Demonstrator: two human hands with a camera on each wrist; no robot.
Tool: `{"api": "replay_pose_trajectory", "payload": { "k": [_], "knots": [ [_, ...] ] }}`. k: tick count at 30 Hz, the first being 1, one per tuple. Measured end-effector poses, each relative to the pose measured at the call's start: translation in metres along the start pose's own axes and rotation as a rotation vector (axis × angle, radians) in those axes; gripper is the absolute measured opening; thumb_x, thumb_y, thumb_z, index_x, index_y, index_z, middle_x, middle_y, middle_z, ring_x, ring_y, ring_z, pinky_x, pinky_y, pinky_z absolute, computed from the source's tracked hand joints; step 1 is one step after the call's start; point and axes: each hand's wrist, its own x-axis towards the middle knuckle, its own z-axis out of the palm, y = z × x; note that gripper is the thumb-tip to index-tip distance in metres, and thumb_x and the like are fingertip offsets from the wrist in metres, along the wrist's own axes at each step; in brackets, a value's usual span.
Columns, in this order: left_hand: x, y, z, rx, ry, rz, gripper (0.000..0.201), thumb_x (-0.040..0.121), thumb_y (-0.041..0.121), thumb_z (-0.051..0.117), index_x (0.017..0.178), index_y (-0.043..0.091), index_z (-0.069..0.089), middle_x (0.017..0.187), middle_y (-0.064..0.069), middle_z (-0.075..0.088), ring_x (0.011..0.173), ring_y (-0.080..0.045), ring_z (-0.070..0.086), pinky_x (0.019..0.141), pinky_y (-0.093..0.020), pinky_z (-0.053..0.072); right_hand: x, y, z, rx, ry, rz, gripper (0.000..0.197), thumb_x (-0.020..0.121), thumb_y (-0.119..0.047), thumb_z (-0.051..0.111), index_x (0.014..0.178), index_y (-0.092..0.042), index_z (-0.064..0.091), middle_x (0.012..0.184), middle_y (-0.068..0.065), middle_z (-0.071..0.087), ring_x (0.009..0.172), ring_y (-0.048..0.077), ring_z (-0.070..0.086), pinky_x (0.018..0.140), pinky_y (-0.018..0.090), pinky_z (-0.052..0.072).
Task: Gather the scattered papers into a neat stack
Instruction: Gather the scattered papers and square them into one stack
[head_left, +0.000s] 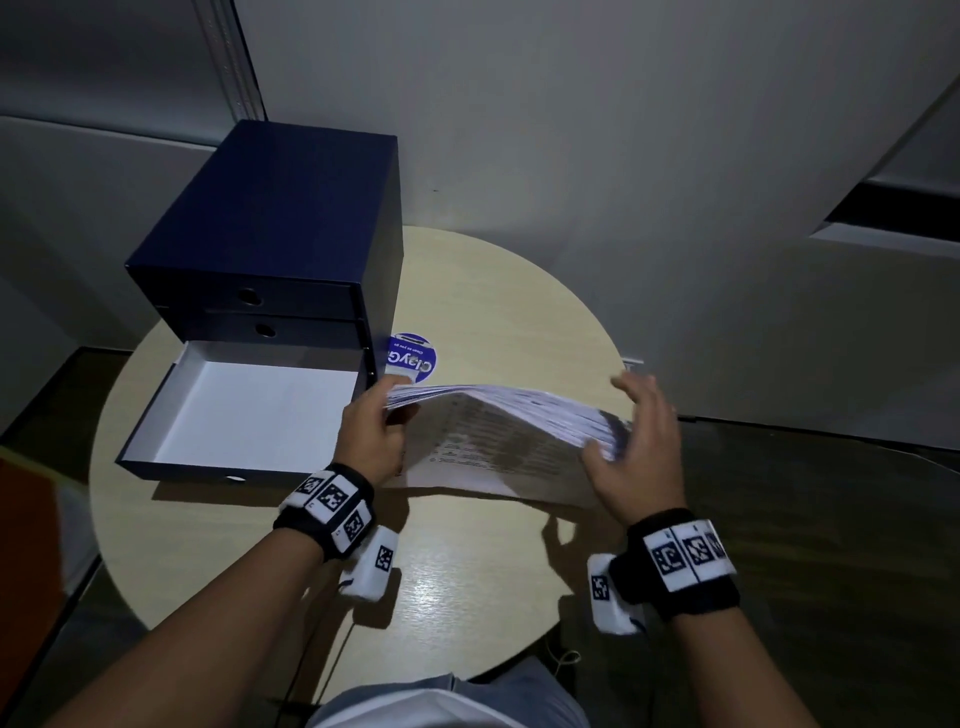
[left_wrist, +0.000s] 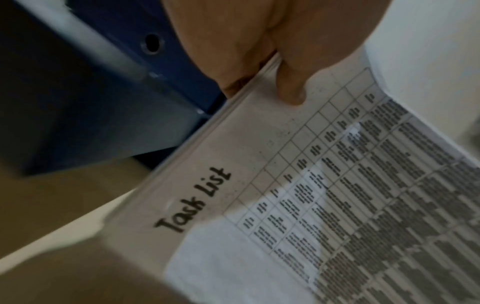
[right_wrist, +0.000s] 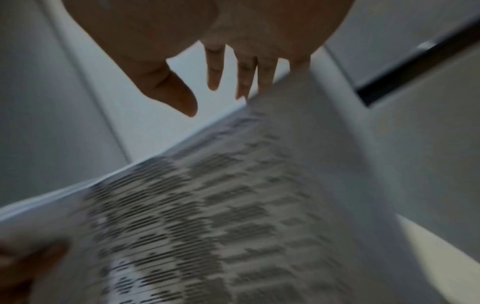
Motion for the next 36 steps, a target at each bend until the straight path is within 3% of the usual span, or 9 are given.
{"api": "replay_pose_trajectory", "payload": {
  "k": [4,6,9,12,16,21,25,29,36],
  "knots": [
    [0.011,0.056,0.003,0.122,0.019,0.36,0.043,0.068,-0.02,0.051,0.096,0.008,0.067,0.087,-0.001,0.068,0.08,-0.018,0.06,0.07,-0.027,0.045,0.025,-0.058,0.011,-0.323,-0.194,-0.263,0.062,0.083,-0.031,0.062,0.139,-0.026,0.037,0.146,0.0,0.045,0.141,0.023,0.034,0.121,0.048,0.017],
    [0.017,0.08,0.001,0.153,-0.022,0.475,0.039,0.069,-0.018,0.051,0.095,0.007,0.064,0.086,-0.003,0.067,0.078,-0.021,0.059,0.066,-0.026,0.04,0.035,-0.066,0.011,-0.273,-0.244,-0.244,0.036,0.085,-0.021,0.057,0.12,-0.025,0.051,0.11,0.006,0.068,0.108,0.031,0.06,0.099,0.044,0.045],
    [0.025,0.09,-0.018,0.207,-0.045,0.568,0.025,0.084,0.003,0.067,0.107,0.01,0.061,0.094,-0.002,0.068,0.083,-0.019,0.061,0.069,-0.023,0.039,0.041,-0.057,0.001,-0.121,-0.163,-0.229,0.021,0.081,-0.014,0.054,0.1,-0.022,0.056,0.081,0.012,0.069,0.08,0.038,0.062,0.067,0.041,0.051],
    [0.033,0.077,-0.047,0.198,-0.078,0.328,0.044,0.082,0.033,0.077,0.12,0.022,0.056,0.107,0.007,0.068,0.09,-0.011,0.065,0.077,-0.027,0.051,0.046,-0.046,-0.02,0.25,-0.111,-0.112,0.027,0.081,-0.001,0.059,0.099,-0.022,0.064,0.085,0.001,0.07,0.083,0.024,0.066,0.076,0.039,0.056],
    [0.034,0.07,-0.053,-0.664,-0.181,-0.153,0.038,0.083,0.014,0.072,0.116,0.009,0.054,0.089,0.004,0.074,0.074,-0.012,0.068,0.063,-0.021,0.052,0.047,-0.04,-0.033,0.649,-0.109,0.073,0.021,0.089,-0.008,0.066,0.109,-0.005,0.063,0.099,0.004,0.073,0.094,0.02,0.071,0.087,0.045,0.058],
    [0.018,0.082,-0.029,-0.587,-0.12,-0.064,0.037,0.092,0.016,0.065,0.127,0.017,0.05,0.112,0.006,0.07,0.101,-0.003,0.068,0.091,-0.029,0.056,0.032,-0.045,-0.015,0.789,-0.01,0.134,0.025,0.089,-0.004,0.065,0.11,-0.017,0.063,0.108,-0.001,0.071,0.106,0.017,0.067,0.094,0.038,0.054],
    [-0.006,0.054,-0.014,-0.36,-0.032,-0.059,0.042,0.09,0.039,0.063,0.12,0.052,0.036,0.121,0.005,0.062,0.113,-0.012,0.062,0.097,-0.044,0.052,0.004,-0.034,0.011,0.749,-0.068,0.208,0.039,0.088,-0.009,0.068,0.123,-0.017,0.051,0.111,-0.006,0.066,0.108,0.012,0.063,0.09,0.029,0.055],
    [-0.016,0.044,-0.006,-0.307,-0.043,-0.067,0.044,0.094,0.025,0.062,0.125,0.036,0.033,0.121,0.007,0.06,0.112,-0.006,0.059,0.099,-0.042,0.049,-0.013,-0.031,0.026,0.701,-0.111,0.255,0.056,0.091,-0.009,0.064,0.136,-0.025,0.034,0.112,-0.012,0.058,0.104,0.0,0.055,0.076,0.007,0.046],
    [-0.006,0.061,-0.017,-0.512,-0.031,0.026,0.06,0.077,0.043,0.069,0.125,0.021,0.041,0.124,-0.009,0.056,0.109,-0.023,0.06,0.089,-0.036,0.053,0.0,-0.039,0.011,0.827,0.079,0.12,0.066,0.074,-0.023,0.071,0.131,-0.018,0.038,0.121,0.012,0.057,0.111,0.024,0.059,0.093,0.046,0.052]
  ]
}}
